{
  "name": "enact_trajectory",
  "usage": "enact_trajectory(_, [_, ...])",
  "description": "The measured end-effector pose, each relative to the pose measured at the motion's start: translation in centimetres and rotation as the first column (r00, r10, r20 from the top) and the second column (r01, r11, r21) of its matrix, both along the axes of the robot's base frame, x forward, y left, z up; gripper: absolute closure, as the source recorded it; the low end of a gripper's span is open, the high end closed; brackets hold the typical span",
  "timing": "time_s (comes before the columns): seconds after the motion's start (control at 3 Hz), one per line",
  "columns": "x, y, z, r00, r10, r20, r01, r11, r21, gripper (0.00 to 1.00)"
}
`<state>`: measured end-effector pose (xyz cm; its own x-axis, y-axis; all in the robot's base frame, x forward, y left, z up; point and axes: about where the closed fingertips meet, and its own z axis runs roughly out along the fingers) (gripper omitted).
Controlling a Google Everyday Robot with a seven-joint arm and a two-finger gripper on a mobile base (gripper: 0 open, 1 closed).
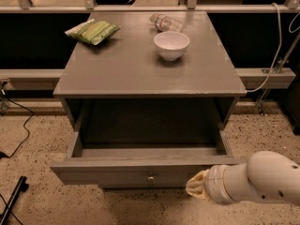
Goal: Close top drawer
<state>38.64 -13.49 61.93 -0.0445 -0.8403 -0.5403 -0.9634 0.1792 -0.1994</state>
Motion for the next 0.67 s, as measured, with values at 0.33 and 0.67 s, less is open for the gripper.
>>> enact_trajectory(0.33, [2.1, 1.3, -1.1, 0.9963, -0.046, 0.072, 0.046, 0.999, 0.007, 1.00])
enact_trajectory(0.67, [4.8, 2.0, -1.8, 0.9838, -0.102, 0.147, 0.100, 0.995, 0.017, 1.00])
